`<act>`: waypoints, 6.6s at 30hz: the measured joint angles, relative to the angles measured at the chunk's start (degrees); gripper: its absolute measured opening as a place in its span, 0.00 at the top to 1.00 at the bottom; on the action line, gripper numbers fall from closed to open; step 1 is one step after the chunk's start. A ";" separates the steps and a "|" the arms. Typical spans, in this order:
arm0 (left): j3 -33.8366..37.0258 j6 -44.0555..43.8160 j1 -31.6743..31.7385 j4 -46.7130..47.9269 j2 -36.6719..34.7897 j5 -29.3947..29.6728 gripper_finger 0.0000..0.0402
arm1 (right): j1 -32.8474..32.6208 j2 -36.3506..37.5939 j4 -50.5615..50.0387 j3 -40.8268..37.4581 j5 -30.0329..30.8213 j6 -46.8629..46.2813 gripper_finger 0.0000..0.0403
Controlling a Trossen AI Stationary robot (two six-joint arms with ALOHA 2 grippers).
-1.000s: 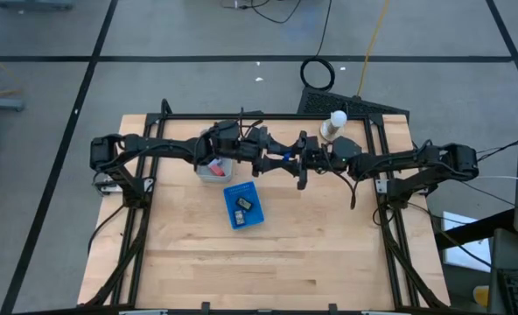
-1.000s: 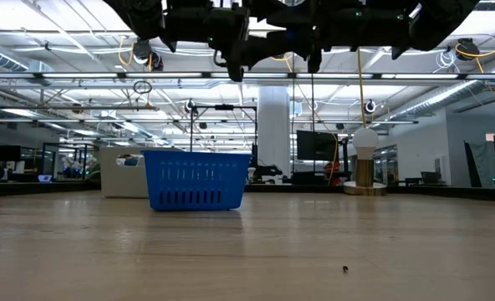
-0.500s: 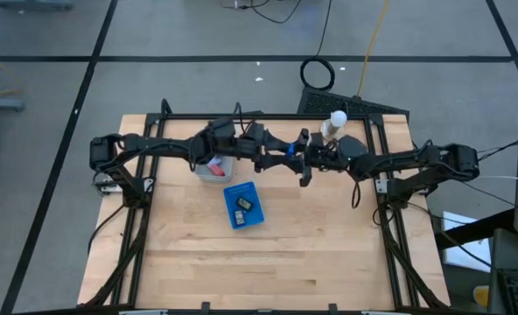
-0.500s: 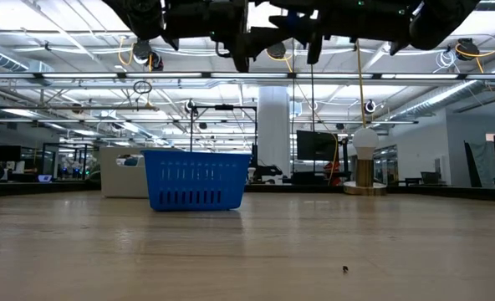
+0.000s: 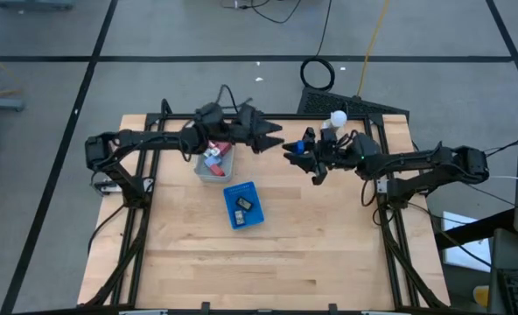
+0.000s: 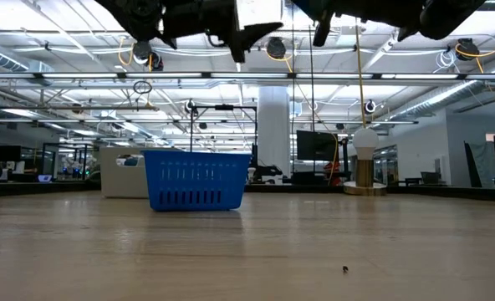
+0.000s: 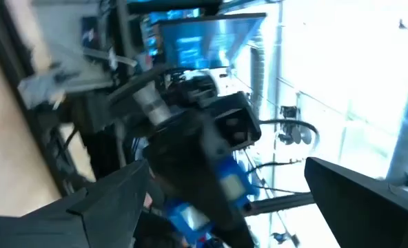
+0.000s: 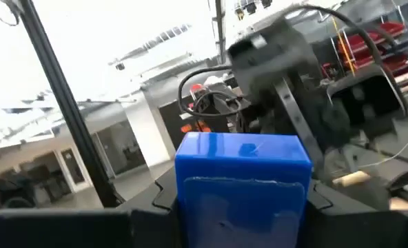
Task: Pick & Place Office items
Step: Put the blue digital timer into the blue basket, then return to Home Position
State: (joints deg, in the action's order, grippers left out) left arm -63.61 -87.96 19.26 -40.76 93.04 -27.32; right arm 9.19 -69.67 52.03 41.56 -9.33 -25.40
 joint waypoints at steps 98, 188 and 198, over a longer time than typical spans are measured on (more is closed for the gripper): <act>0.02 55.75 -10.76 68.78 -49.55 51.42 0.02 | -2.91 -43.84 -45.47 36.81 -11.72 20.96 0.67; 0.02 73.02 -11.40 63.98 -57.97 19.48 0.02 | -2.47 -14.01 -56.06 38.60 -5.45 17.94 0.47; 0.41 72.19 -11.66 80.02 -59.41 23.84 0.02 | -2.56 -7.88 -63.53 38.58 -5.49 18.14 0.58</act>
State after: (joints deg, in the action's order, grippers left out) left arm -63.21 -15.77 7.59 39.26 33.63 -3.48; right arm 6.63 -77.55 -11.50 80.14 -14.82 -7.26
